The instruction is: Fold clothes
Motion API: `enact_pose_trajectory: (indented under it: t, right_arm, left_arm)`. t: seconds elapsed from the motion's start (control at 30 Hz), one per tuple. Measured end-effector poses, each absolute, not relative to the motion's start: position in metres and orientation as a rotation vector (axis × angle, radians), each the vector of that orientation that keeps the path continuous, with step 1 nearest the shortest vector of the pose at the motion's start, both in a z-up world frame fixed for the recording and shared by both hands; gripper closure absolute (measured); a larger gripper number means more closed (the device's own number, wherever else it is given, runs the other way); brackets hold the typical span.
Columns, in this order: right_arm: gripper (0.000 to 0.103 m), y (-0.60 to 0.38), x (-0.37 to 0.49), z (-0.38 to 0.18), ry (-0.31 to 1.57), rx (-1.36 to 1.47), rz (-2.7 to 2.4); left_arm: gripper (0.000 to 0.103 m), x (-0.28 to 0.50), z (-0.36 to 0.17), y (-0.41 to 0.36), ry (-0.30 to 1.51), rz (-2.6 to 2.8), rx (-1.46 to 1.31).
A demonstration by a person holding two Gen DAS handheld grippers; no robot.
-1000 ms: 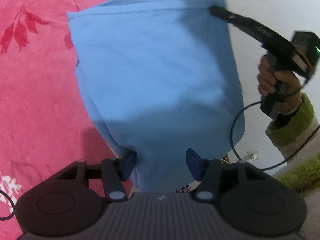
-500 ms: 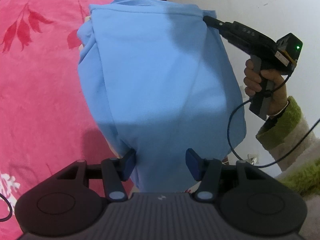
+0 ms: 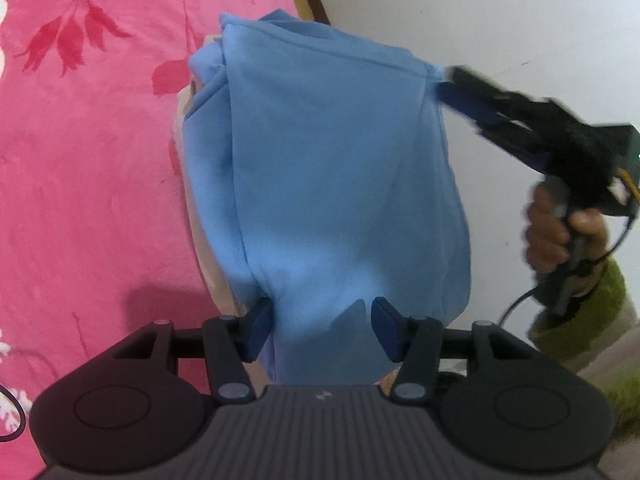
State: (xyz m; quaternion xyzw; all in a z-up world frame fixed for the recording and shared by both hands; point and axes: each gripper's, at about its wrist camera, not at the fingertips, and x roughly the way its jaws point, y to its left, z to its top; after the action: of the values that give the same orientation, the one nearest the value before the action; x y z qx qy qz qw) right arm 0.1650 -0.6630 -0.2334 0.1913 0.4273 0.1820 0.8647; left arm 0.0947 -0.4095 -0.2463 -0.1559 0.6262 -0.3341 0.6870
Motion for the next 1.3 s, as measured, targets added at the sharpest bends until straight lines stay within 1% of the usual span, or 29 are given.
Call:
enact_pose_trajectory:
  t: [0.03, 0.1, 0.17, 0.23, 0.4, 0.57, 0.77, 0.83, 0.9, 0.93, 0.97, 1.0, 1.07, 1.3]
  right_arm:
    - [0.064, -0.658, 0.166, -0.232, 0.906, 0.395, 0.387]
    - [0.068, -0.648, 0.167, -0.23, 0.927, 0.383, 0.398]
    - [0.066, -0.637, 0.168, -0.227, 0.947, 0.371, 0.41]
    - [0.065, -0.63, 0.169, -0.208, 0.902, 0.397, 0.439]
    - [0.065, -0.579, 0.195, -0.184, 0.936, 0.185, 0.532]
    - [0.066, -0.525, 0.211, -0.192, 1.016, 0.032, 0.527]
    - [0.067, -0.461, 0.23, -0.203, 1.106, -0.154, 0.518]
    - [0.067, -0.461, 0.222, -0.202, 1.121, -0.17, 0.483]
    - [0.073, -0.457, 0.22, -0.207, 1.137, -0.197, 0.448]
    - [0.087, -0.455, 0.221, -0.21, 1.143, -0.225, 0.423]
    - [0.094, -0.458, 0.222, -0.21, 1.149, -0.196, 0.408]
    - [0.098, -0.462, 0.223, -0.21, 1.154, -0.168, 0.392]
    - [0.1, -0.469, 0.226, -0.209, 1.165, -0.11, 0.36]
    - [0.1, -0.497, 0.211, -0.198, 1.112, 0.047, 0.314]
  left_arm:
    - [0.048, 0.094, -0.246, -0.406, 1.396, -0.748, -0.358]
    - [0.049, 0.092, -0.245, -0.399, 1.386, -0.746, -0.379]
    - [0.049, 0.092, -0.24, -0.388, 1.364, -0.74, -0.404]
    - [0.049, 0.093, -0.236, -0.375, 1.341, -0.732, -0.436]
    - [0.049, 0.11, -0.234, -0.354, 1.252, -0.686, -0.462]
    - [0.049, 0.134, -0.243, -0.354, 1.165, -0.635, -0.391]
    - [0.049, 0.154, -0.253, -0.348, 1.108, -0.612, -0.429]
    - [0.049, 0.156, -0.255, -0.347, 1.106, -0.618, -0.429]
    - [0.049, 0.154, -0.255, -0.346, 1.107, -0.635, -0.416]
    - [0.049, 0.153, -0.256, -0.345, 1.106, -0.642, -0.414]
    - [0.049, 0.153, -0.257, -0.344, 1.107, -0.649, -0.42]
    - [0.049, 0.154, -0.258, -0.343, 1.106, -0.655, -0.431]
    - [0.049, 0.157, -0.261, -0.338, 1.103, -0.662, -0.472]
    - [0.05, 0.183, -0.282, -0.315, 1.095, -0.683, -0.746]
